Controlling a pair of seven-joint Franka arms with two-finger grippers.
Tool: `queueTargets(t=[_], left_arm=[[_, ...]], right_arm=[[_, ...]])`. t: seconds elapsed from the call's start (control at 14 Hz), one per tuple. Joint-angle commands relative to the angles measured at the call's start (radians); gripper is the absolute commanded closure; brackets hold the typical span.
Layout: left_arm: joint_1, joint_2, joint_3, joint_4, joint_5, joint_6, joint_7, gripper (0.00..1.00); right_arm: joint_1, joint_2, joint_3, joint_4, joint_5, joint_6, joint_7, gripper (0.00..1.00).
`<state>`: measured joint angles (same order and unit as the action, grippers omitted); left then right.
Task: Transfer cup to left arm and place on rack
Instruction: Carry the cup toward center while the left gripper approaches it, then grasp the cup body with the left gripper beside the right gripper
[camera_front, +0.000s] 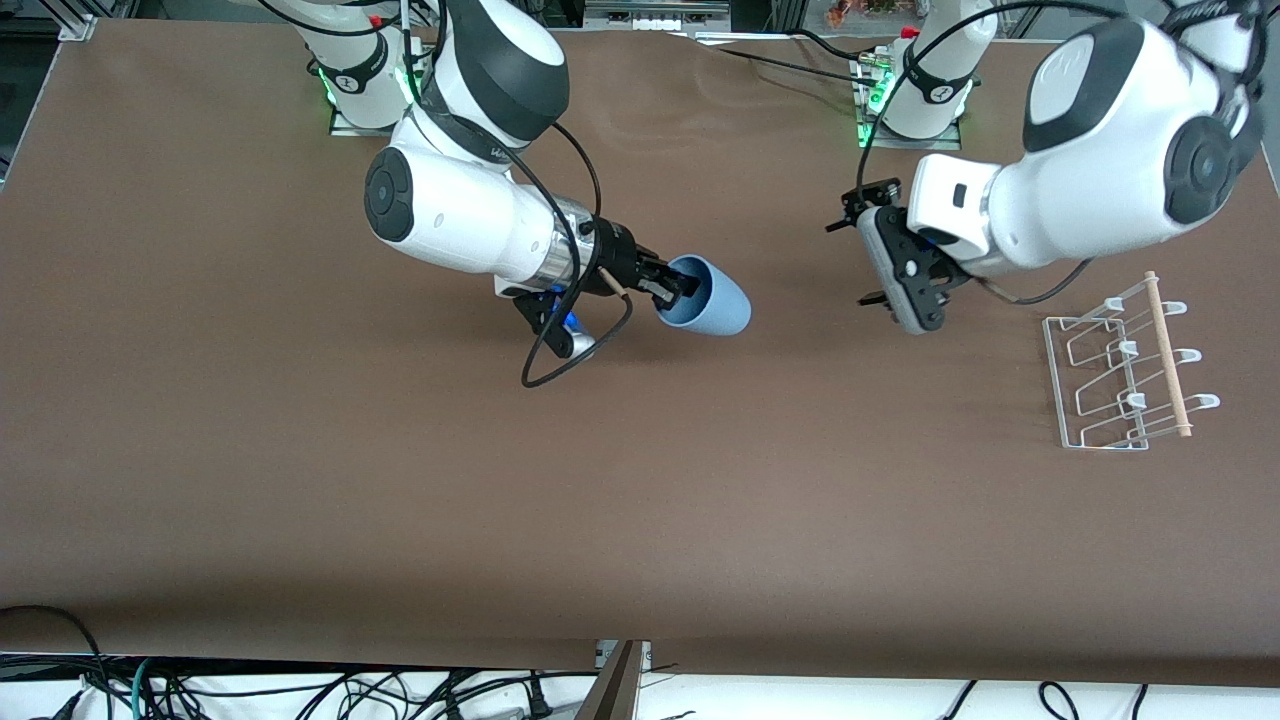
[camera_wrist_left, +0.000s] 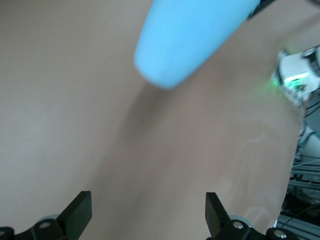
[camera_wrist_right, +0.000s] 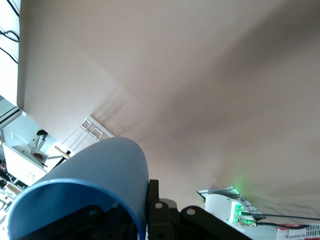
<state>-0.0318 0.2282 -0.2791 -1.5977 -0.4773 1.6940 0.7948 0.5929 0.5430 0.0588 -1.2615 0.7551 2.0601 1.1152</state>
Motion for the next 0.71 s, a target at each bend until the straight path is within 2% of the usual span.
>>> queueTargets(t=[0.0, 0.21, 0.64], left_arm=[[-0.016, 0.029, -0.011, 0.03, -0.05, 0.079, 0.107, 0.0], [-0.03, 0.075, -0.011, 0.024, -0.205, 0.142, 0.312, 0.0], [-0.063, 0.097, -0.023, 0.016, -0.263, 0.222, 0.461, 0.0]], right_arm=[[0.002, 0.002, 0.009, 0.01, 0.024, 0.002, 0.018, 1.0], [0.007, 0.002, 0.01, 0.01, 0.024, 0.005, 0.041, 1.0], [0.038, 0.009, 0.01, 0.01, 0.026, 0.037, 0.051, 1.0]])
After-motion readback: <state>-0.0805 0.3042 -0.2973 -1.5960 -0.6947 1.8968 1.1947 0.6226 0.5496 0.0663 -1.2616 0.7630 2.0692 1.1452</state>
